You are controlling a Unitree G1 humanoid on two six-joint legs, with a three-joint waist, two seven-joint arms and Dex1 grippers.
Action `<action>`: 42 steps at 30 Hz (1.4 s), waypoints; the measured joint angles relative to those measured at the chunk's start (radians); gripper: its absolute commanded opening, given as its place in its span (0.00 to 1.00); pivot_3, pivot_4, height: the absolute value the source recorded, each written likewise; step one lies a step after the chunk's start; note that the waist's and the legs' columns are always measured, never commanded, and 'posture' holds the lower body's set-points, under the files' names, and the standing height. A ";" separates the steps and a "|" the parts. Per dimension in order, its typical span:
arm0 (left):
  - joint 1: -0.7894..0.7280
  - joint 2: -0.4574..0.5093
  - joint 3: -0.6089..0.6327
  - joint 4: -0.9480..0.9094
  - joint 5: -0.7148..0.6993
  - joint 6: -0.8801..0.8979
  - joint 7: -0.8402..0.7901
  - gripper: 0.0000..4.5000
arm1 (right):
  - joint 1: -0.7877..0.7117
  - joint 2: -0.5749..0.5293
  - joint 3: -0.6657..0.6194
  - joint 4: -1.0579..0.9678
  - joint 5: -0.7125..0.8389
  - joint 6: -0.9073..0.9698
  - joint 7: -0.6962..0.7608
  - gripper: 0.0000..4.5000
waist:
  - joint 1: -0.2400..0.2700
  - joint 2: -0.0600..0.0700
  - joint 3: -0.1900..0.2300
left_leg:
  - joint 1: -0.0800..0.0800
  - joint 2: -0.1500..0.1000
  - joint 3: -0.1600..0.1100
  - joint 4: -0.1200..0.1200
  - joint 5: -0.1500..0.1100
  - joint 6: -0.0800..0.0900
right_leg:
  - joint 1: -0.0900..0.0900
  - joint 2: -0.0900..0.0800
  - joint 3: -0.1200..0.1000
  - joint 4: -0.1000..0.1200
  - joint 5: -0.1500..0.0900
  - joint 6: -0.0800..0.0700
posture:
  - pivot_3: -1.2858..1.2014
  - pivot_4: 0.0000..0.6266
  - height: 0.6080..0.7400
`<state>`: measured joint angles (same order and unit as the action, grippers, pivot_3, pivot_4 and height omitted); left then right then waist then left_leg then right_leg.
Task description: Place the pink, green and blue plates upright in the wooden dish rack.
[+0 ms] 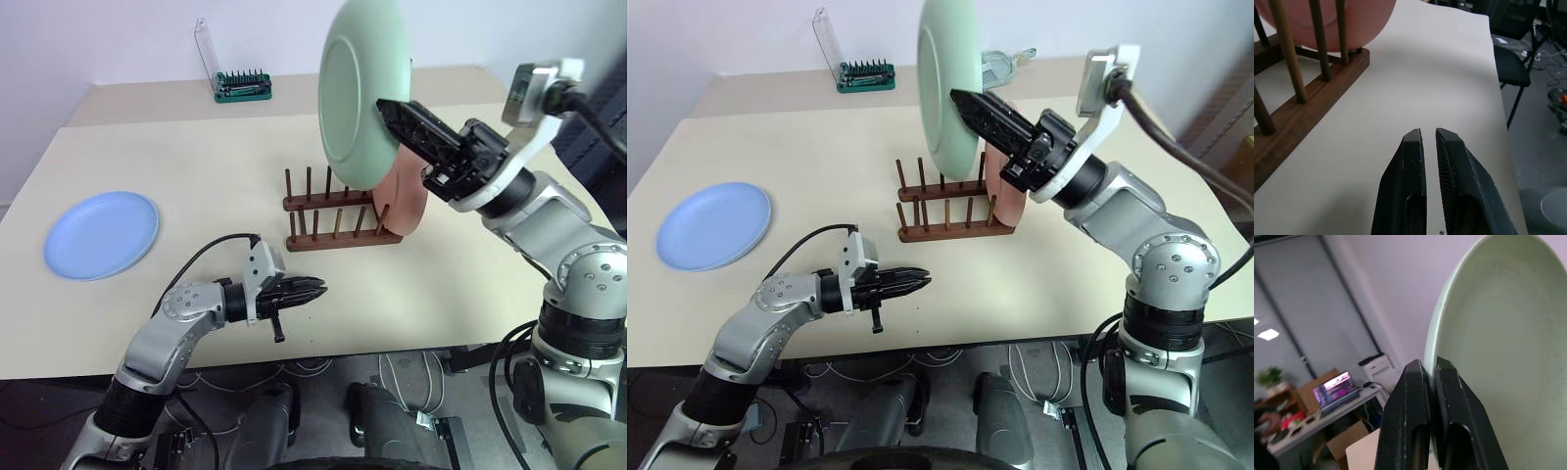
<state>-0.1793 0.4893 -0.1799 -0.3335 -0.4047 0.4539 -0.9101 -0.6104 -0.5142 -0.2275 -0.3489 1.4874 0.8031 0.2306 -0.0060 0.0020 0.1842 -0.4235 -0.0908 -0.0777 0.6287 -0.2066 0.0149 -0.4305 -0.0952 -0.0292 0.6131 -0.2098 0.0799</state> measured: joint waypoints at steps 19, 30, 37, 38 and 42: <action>0.013 0.001 0.004 0.001 0.002 -0.034 0.002 0.10 | 0.039 0.055 0.064 0.119 -0.086 0.029 -0.105 0.01 | -0.003 0.000 0.000 | 0.000 0.000 0.000 0.000 0.000 0.000 | -0.001 0.000 0.000 0.000 0.000 0.000 | 0.52 0.24 1.00; 0.062 -0.002 0.066 0.010 0.003 -0.080 0.081 0.10 | 0.039 0.066 0.064 0.142 -0.134 0.055 -0.099 0.15 | -0.003 0.000 0.000 | 0.000 0.000 0.000 0.000 0.000 0.000 | -0.001 0.001 -0.001 0.000 0.000 0.000 | 0.52 0.24 1.00; 0.087 0.009 0.095 0.002 0.001 -0.078 0.094 0.10 | 0.019 0.082 0.063 0.142 -0.142 0.066 -0.101 0.88 | -0.003 0.000 0.000 | 0.000 0.000 0.000 0.000 0.000 0.000 | -0.001 0.001 -0.001 0.000 0.000 0.000 | 0.52 0.24 1.00; 0.087 0.009 0.095 -0.002 0.001 -0.077 0.097 0.10 | 0.013 0.082 0.063 0.141 -0.150 0.066 -0.101 0.98 | -0.003 0.000 0.000 | 0.000 0.000 0.000 0.000 0.000 0.000 | -0.001 0.001 -0.001 0.000 0.000 0.000 | 0.52 0.24 1.00; 0.086 0.011 0.096 -0.012 -0.001 -0.068 0.107 0.10 | 0.009 0.050 0.066 0.135 -0.226 0.063 -0.072 0.98 | -0.001 0.000 0.000 | -0.001 0.000 0.000 0.000 0.000 0.000 | -0.001 0.000 -0.001 0.000 0.000 0.000 | 0.52 0.24 1.00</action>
<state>-0.0936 0.4999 -0.0838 -0.3458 -0.4053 0.3859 -0.8028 -0.6017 -0.4638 -0.1612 -0.2141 1.2610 0.8663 0.1582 -0.0068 0.0022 0.1842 -0.4245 -0.0908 -0.0776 0.6285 -0.2066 0.0148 -0.4316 -0.0947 -0.0301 0.6130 -0.2098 0.0801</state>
